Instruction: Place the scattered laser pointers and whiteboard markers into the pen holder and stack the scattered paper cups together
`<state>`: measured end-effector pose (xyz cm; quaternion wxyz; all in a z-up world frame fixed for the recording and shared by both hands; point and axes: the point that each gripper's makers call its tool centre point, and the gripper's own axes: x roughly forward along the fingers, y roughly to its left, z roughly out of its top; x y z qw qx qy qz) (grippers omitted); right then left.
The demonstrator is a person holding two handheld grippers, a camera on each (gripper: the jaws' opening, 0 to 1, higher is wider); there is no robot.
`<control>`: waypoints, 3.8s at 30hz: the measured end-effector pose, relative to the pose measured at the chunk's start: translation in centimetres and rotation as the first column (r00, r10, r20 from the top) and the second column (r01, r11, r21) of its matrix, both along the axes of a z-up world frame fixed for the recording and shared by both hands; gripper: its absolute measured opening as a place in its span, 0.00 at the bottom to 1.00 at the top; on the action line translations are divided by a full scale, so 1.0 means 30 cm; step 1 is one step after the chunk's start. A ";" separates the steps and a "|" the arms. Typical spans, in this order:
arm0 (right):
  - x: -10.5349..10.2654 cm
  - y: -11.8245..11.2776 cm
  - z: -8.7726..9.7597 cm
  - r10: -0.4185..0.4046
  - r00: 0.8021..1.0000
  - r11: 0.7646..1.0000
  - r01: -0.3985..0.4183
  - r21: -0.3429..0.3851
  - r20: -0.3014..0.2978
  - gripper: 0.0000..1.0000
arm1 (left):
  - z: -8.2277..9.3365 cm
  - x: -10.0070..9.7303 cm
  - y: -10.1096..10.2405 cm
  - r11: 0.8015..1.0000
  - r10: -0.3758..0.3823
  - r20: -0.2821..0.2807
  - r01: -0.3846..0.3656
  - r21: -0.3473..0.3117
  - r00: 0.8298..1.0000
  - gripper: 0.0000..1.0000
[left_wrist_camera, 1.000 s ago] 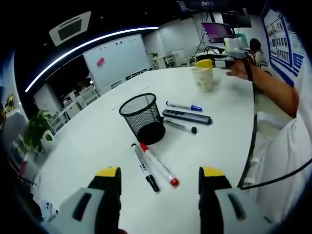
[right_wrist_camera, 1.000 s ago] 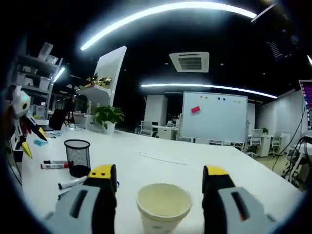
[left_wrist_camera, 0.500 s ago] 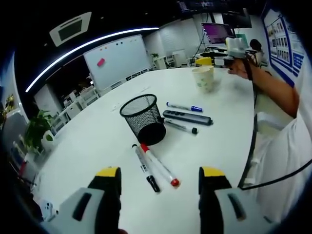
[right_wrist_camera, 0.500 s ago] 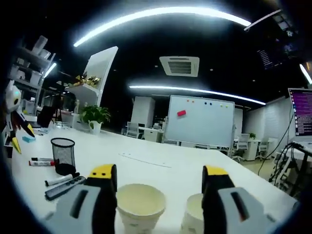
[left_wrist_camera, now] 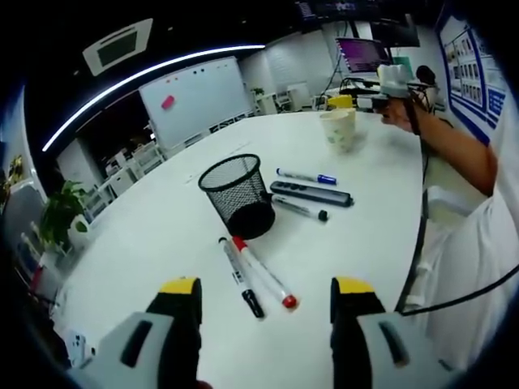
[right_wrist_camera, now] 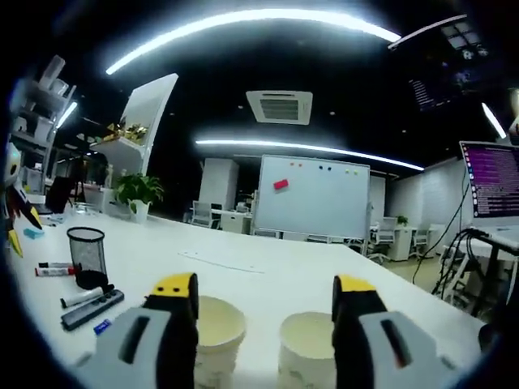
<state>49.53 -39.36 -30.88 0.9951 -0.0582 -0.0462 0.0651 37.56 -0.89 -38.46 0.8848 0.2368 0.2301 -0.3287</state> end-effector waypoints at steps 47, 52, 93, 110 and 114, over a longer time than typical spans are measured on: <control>0.030 -0.187 -0.152 -0.146 0.982 0.989 0.147 -0.001 -0.122 0.56 | -0.025 -0.015 0.011 1.000 -0.002 -0.021 0.002 0.009 1.000 0.65; 0.034 -0.181 -0.154 -0.137 0.983 0.990 0.139 0.005 -0.122 0.55 | -0.030 -0.015 0.012 1.000 -0.001 -0.024 0.001 0.007 1.000 0.65; 0.030 -0.201 -0.184 -0.156 0.977 0.988 0.153 -0.035 -0.147 0.48 | -0.024 -0.006 -0.006 1.000 -0.019 -0.025 0.019 0.009 1.000 0.65; 0.021 -0.190 -0.184 -0.160 0.976 0.987 0.155 -0.042 -0.146 0.48 | -0.009 -0.024 -0.031 0.998 -0.046 -0.024 0.045 -0.036 0.999 0.65; 0.017 -0.179 -0.183 -0.148 0.978 0.989 0.146 -0.025 -0.147 0.48 | -0.005 -0.028 -0.029 0.998 -0.046 -0.023 0.045 -0.038 0.999 0.65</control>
